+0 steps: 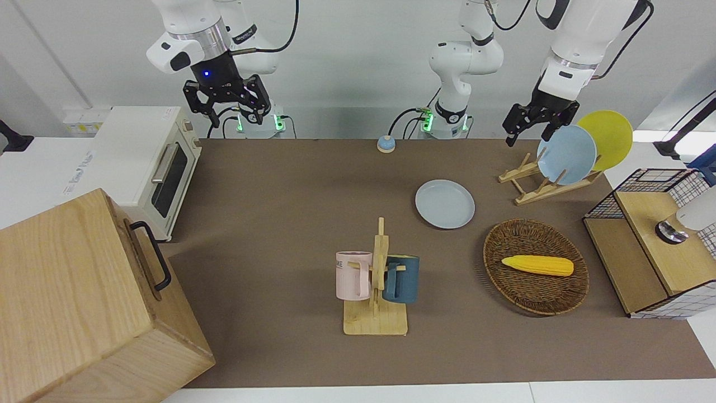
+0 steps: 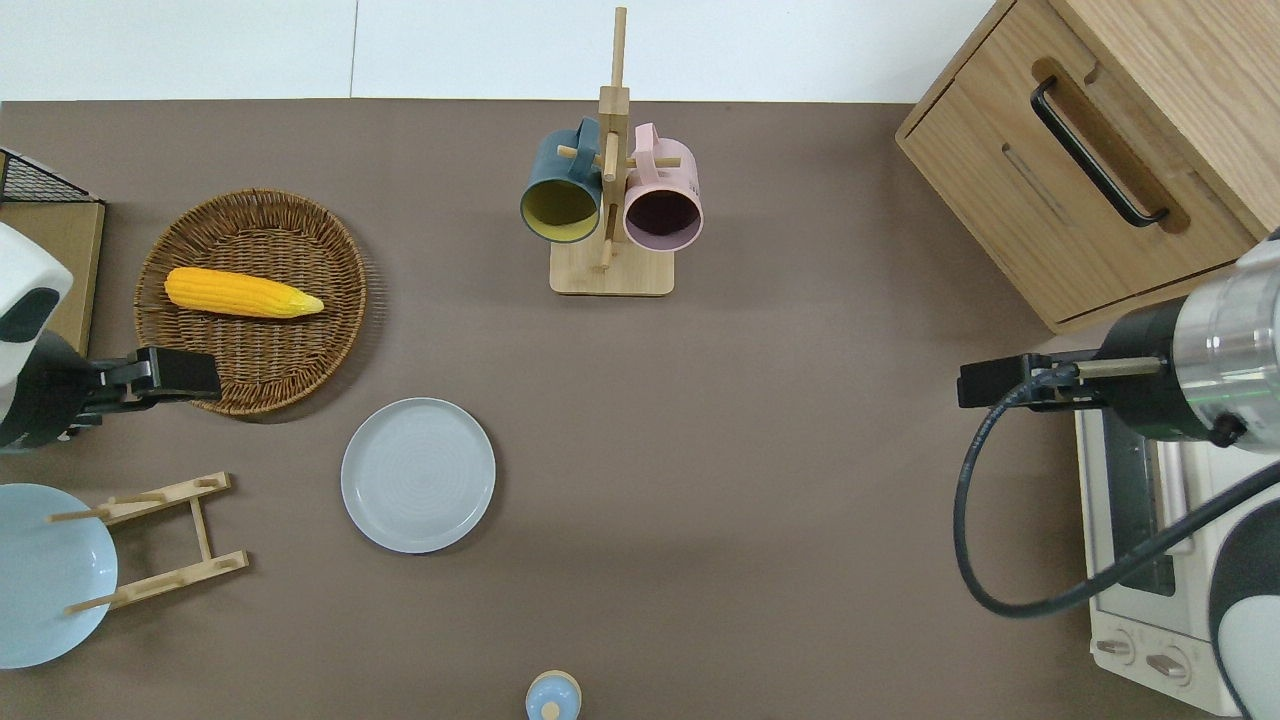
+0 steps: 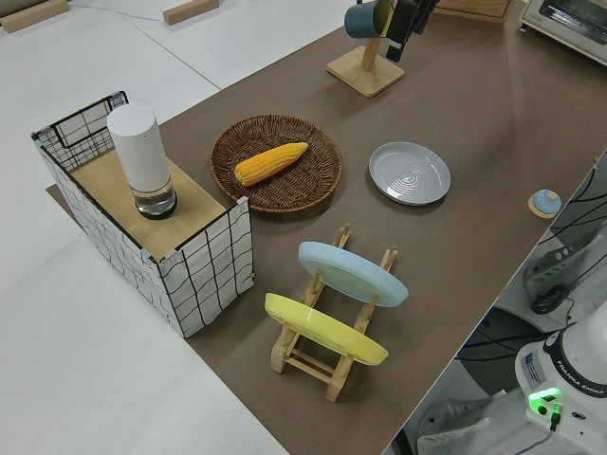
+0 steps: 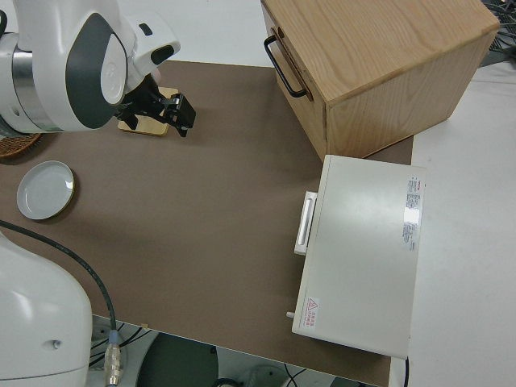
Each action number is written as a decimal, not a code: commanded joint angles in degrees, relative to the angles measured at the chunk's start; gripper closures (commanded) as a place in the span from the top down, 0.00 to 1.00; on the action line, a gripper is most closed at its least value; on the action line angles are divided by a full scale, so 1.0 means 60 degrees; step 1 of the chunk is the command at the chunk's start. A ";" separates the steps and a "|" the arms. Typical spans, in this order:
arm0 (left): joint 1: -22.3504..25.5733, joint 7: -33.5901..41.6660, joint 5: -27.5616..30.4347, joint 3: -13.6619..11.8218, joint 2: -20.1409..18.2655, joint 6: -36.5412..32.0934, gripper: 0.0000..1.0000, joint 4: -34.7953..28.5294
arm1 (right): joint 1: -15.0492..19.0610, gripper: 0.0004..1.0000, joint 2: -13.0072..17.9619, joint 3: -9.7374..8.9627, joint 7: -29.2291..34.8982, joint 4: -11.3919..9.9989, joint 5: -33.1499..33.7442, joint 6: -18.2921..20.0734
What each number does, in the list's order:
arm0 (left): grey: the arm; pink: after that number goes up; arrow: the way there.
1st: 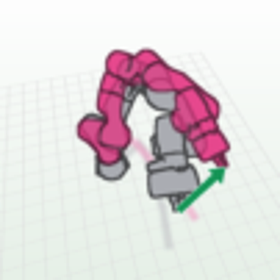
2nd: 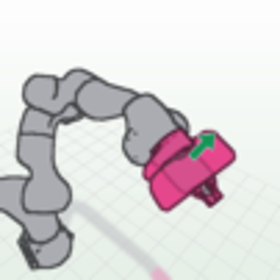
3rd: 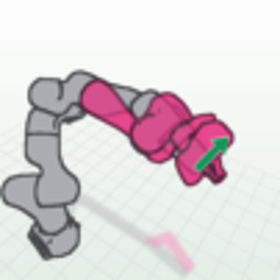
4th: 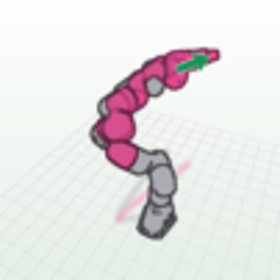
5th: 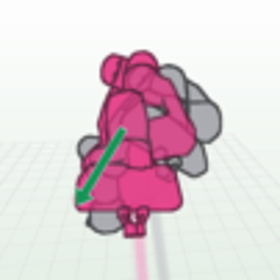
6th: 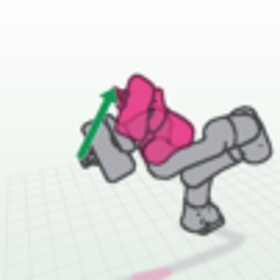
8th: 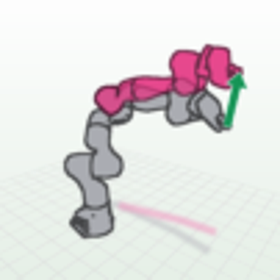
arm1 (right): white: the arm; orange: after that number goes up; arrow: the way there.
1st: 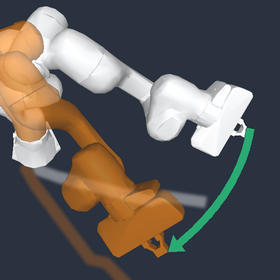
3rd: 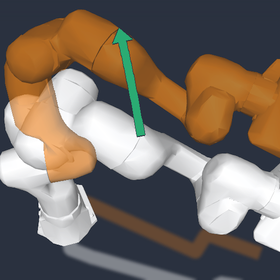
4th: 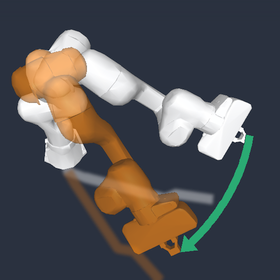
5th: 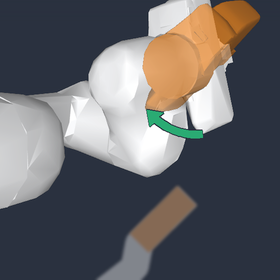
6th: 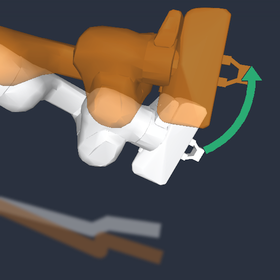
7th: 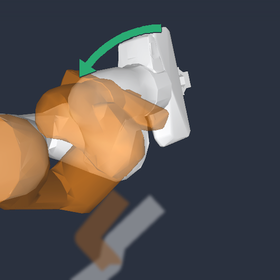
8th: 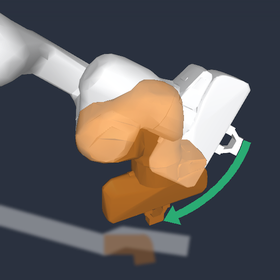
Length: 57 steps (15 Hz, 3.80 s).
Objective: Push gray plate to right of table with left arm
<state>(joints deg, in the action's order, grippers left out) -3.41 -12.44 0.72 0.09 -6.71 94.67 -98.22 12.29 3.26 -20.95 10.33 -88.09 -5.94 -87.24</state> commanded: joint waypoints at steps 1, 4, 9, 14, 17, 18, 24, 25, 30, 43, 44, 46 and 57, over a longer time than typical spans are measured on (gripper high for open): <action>0.0026 -0.0081 -0.0105 -0.0029 -0.0009 -0.0207 0.99 0.0081 | 0.0061 1.00 -0.0060 -0.0038 0.0021 0.0135 -0.0153 0.0052; 0.0026 -0.0051 -0.0105 -0.0044 -0.0111 -0.0368 0.99 -0.0109 | 0.0061 1.00 -0.0060 -0.0038 0.0021 0.0135 -0.0153 0.0052; 0.0041 -0.0021 0.0158 -0.0132 -0.0054 -0.0209 0.99 -0.0796 | 0.0061 1.00 -0.0060 -0.0038 0.0021 0.0135 -0.0153 0.0052; 0.0100 0.0007 0.0524 -0.0234 -0.0024 0.0537 0.99 -0.1791 | 0.0061 1.00 -0.0060 -0.0038 0.0021 0.0135 -0.0153 0.0052; 0.0070 0.0022 0.0554 -0.0235 -0.0039 0.1139 0.99 -0.2511 | 0.0061 1.00 -0.0060 -0.0038 0.0021 0.0135 -0.0153 0.0052; 0.0070 0.0022 0.0554 -0.0235 -0.0024 0.1227 0.99 -0.2614 | 0.0061 1.00 -0.0060 -0.0038 0.0021 0.0135 -0.0153 0.0052; 0.0056 0.0022 0.0554 -0.0235 -0.0039 0.2224 0.99 -0.3756 | 0.0061 1.00 -0.0060 -0.0038 0.0021 0.0135 -0.0153 0.0052; 0.0056 0.0036 0.0554 -0.0235 -0.0039 0.2282 0.98 -0.3873 | 0.0061 1.00 -0.0060 -0.0038 0.0021 0.0135 -0.0153 0.0052; -0.0017 0.0037 0.0642 -0.0235 -0.0024 0.3190 0.98 -0.4898 | 0.0061 1.00 -0.0060 -0.0038 0.0021 0.0135 -0.0153 0.0052; -0.0062 0.0051 0.0847 -0.0088 0.1308 0.5095 0.96 -0.5705 | 0.0061 1.00 -0.0060 -0.0038 0.0021 0.0135 -0.0153 0.0052; -0.0062 0.0051 0.0862 -0.0088 0.1410 0.5139 0.95 -0.5705 | 0.0061 1.00 -0.0060 -0.0038 0.0021 0.0135 -0.0153 0.0052; -0.0076 0.0051 0.0862 0.0043 0.1543 0.5417 0.94 -0.5793 | 0.0061 1.00 -0.0060 -0.0038 0.0021 0.0135 -0.0153 0.0052; -0.0179 0.0768 0.1111 0.0058 0.1616 0.5769 0.61 -0.6145 | 0.0061 1.00 -0.0060 -0.0038 0.0021 0.0135 -0.0153 0.0052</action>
<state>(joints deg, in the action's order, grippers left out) -4.22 -10.30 6.05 0.79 3.47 127.51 -133.63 12.29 3.26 -20.95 10.33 -88.09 -5.94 -87.24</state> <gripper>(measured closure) 0.344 0.004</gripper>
